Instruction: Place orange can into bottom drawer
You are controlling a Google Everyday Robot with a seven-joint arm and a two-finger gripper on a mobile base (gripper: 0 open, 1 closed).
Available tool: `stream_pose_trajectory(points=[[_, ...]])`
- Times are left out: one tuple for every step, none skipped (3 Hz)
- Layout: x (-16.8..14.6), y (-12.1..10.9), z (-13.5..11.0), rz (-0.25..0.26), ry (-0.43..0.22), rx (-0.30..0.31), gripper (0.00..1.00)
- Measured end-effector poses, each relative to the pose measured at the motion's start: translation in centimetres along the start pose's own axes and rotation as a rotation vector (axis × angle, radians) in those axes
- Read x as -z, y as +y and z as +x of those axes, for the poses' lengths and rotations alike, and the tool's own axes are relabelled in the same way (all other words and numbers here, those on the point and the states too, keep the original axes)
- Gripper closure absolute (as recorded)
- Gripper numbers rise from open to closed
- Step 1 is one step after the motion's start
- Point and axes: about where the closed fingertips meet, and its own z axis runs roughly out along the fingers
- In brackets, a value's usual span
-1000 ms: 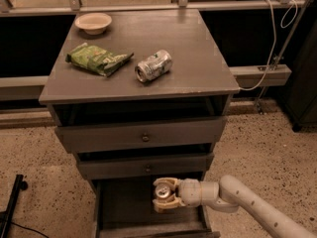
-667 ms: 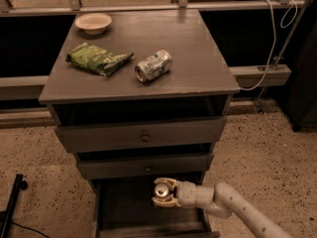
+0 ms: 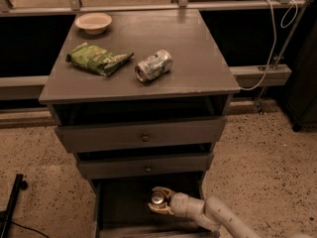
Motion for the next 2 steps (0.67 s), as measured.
stream_pose_trajectory(points=[[-0.7, 0.1, 2.3, -0.002, 0.034, -0.04, 1.0], [-1.3, 0.7, 5.6, 0.004, 0.01, -0.158, 0.73]])
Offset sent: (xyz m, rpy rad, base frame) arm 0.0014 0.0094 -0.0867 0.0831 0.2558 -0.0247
